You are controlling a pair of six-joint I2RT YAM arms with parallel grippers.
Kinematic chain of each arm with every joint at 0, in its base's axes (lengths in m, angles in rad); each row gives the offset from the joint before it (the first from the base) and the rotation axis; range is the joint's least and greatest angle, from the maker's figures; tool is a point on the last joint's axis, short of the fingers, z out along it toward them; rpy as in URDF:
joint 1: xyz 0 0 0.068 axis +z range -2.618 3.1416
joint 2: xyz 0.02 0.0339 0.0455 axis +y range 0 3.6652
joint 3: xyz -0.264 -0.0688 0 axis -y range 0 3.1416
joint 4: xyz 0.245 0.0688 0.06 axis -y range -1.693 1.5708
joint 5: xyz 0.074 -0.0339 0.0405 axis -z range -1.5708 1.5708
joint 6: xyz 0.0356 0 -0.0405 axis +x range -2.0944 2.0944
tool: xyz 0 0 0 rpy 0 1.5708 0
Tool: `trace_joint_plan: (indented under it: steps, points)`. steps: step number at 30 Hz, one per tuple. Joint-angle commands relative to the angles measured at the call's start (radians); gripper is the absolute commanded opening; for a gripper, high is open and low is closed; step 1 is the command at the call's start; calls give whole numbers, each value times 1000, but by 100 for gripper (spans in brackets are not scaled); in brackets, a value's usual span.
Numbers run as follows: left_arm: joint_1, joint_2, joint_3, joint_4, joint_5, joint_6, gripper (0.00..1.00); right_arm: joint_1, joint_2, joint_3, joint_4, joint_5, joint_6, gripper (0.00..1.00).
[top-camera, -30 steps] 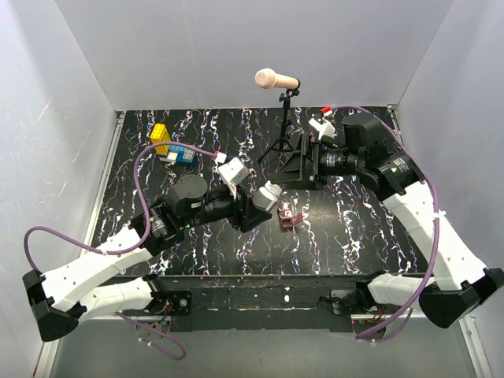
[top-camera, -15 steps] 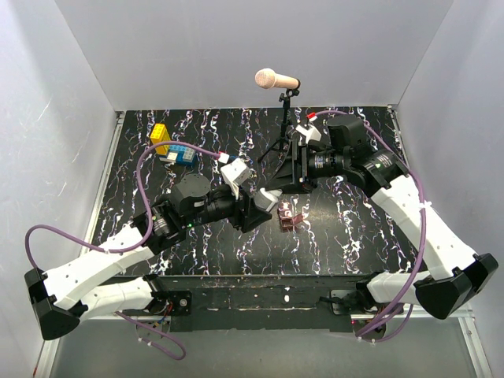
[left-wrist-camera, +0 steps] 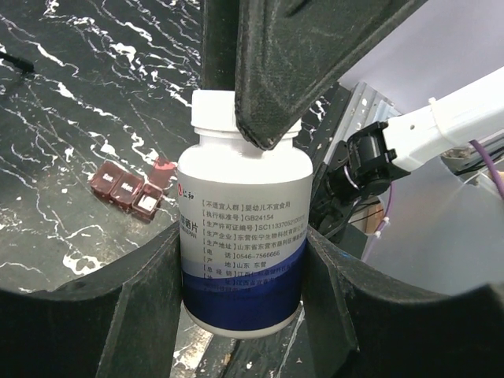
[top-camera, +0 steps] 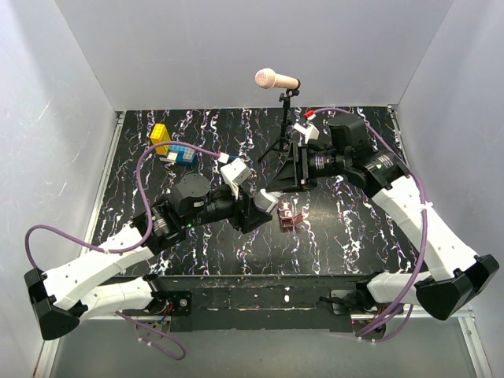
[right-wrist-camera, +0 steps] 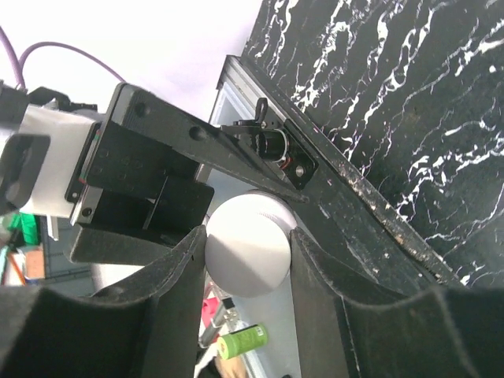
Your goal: Sort the pills into containers
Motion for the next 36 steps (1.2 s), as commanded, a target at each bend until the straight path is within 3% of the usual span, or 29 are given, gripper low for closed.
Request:
trace_joint_plan:
  steps: [1, 16, 29, 32, 33, 35, 36]
  points:
    - [-4, -32, 18, 52, 60, -48, 0, 8, -62, 11, 118, -92, -103, 2]
    - [-4, -35, -43, 322, 410, -269, 0, 8, -154, 8, 242, -398, -382, 1]
    - [-4, -17, -51, 413, 450, -307, 0, 8, -204, -28, 299, -376, -407, 3]
    - [-4, -18, -51, 388, 431, -291, 0, 8, -201, -25, 303, -317, -347, 36]
    - [-4, -18, -48, 376, 425, -284, 0, 7, -197, -20, 303, -311, -334, 54]
    - [-4, -21, -43, 355, 416, -272, 0, 7, -188, -5, 305, -288, -300, 77]
    - [-4, -21, -40, 341, 410, -263, 0, 7, -189, -3, 308, -264, -277, 83]
